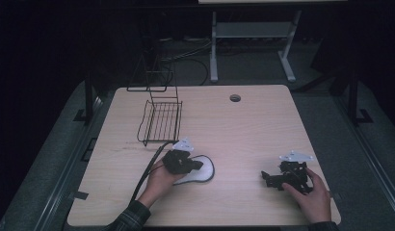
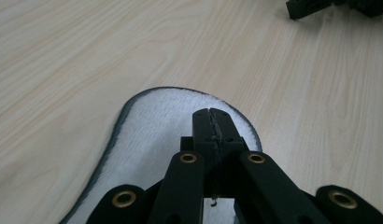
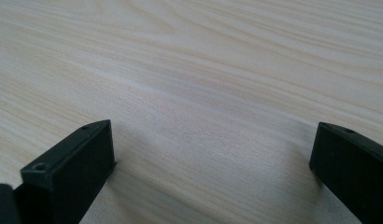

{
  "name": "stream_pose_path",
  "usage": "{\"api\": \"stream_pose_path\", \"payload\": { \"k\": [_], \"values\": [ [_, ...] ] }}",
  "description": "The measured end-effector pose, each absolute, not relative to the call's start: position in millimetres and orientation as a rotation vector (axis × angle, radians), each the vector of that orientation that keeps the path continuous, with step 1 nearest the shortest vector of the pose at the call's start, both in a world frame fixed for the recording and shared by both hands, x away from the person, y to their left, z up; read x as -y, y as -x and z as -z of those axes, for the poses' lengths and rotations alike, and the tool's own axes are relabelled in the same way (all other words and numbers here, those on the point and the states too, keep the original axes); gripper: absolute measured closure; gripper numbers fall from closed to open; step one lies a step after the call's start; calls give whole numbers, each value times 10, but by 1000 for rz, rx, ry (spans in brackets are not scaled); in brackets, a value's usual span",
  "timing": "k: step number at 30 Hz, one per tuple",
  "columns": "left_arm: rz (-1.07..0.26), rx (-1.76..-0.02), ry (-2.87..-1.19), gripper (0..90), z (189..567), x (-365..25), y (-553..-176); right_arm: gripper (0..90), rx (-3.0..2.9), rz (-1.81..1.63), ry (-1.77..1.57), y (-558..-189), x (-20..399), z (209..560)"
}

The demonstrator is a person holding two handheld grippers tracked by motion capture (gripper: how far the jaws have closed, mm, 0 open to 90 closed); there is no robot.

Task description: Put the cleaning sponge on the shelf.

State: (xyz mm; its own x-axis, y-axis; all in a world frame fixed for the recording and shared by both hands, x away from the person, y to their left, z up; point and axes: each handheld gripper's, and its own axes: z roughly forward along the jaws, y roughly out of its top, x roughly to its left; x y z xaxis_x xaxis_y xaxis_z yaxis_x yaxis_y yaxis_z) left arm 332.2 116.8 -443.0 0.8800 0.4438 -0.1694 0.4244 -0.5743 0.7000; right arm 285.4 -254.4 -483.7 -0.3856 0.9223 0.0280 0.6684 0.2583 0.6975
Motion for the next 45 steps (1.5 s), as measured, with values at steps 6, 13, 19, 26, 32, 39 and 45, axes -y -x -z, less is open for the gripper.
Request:
{"api": "stream_pose_path", "payload": {
  "k": [6, 13, 19, 26, 32, 39, 45],
  "values": [
    [-21, -613, -2284, 899, 4503, -1090, -3289, 0, -2150, -897, -1449, -2853, 2545, 4837],
    [12, -590, -2289, 900, 4507, -1014, -3148, 0, -2149, -897, -1448, -2854, 2544, 4837],
    [10, -555, -2292, 899, 4465, -976, -3083, 0, -2150, -897, -1449, -2854, 2544, 4837],
    [-60, -582, -2254, 788, 4316, -1224, -3245, 0, -2150, -897, -1448, -2854, 2545, 4837],
    [-68, -598, -2246, 573, 4300, -1396, -3359, 0, -2150, -897, -1448, -2854, 2545, 4837],
    [-13, -576, -2279, 287, 4383, -1434, -3407, 0, -2150, -897, -1448, -2853, 2545, 4837],
    [-15, -540, -2312, 138, 4443, -1395, -3396, 0, -2150, -897, -1448, -2853, 2545, 4837]
  ]
}}
